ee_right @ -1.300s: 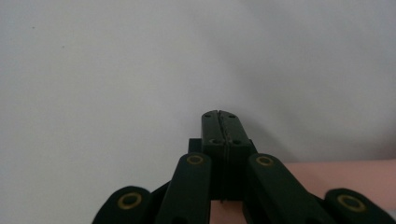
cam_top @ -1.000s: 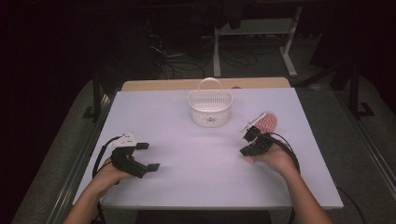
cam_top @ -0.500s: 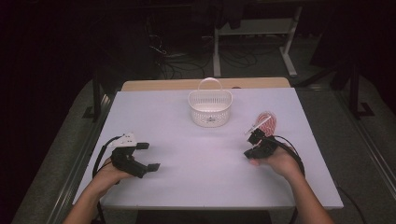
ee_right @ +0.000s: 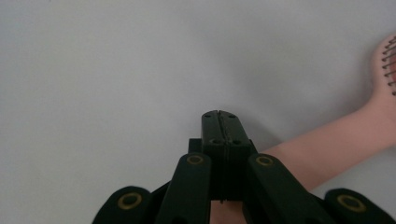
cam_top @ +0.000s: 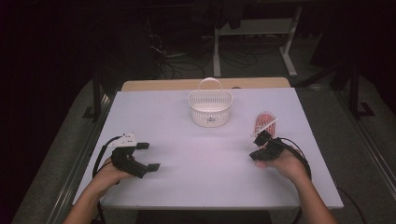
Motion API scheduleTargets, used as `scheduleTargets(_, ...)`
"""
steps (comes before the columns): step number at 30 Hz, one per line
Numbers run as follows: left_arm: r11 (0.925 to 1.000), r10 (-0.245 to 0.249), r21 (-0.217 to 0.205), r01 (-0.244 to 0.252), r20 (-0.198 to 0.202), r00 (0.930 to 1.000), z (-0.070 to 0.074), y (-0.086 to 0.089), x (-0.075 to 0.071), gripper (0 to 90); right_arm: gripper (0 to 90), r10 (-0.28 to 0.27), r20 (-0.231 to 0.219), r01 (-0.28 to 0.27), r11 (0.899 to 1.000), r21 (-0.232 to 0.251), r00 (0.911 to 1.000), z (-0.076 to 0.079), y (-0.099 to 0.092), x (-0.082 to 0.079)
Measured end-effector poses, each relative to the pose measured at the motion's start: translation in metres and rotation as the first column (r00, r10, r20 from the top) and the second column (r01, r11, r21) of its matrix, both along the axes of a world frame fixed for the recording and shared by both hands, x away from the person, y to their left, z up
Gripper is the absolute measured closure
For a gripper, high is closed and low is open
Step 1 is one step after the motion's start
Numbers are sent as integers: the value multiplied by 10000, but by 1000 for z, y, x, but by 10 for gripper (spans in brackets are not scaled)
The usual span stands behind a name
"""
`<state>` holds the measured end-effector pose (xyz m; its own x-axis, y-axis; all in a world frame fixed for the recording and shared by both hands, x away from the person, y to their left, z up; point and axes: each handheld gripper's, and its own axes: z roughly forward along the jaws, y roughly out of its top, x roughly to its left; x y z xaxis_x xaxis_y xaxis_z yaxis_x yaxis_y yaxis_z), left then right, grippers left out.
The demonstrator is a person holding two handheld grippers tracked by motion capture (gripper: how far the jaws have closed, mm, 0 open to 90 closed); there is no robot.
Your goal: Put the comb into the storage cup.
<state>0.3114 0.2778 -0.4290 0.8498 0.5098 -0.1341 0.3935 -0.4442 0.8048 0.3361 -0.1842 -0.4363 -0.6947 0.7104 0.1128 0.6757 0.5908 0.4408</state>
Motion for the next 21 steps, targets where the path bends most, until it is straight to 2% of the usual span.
scheduleTargets(21,10000,-26,16,26,11,10000,0,-1,0,0,890,-659,-32,659,9978,-5,9978,0,-30,-9)
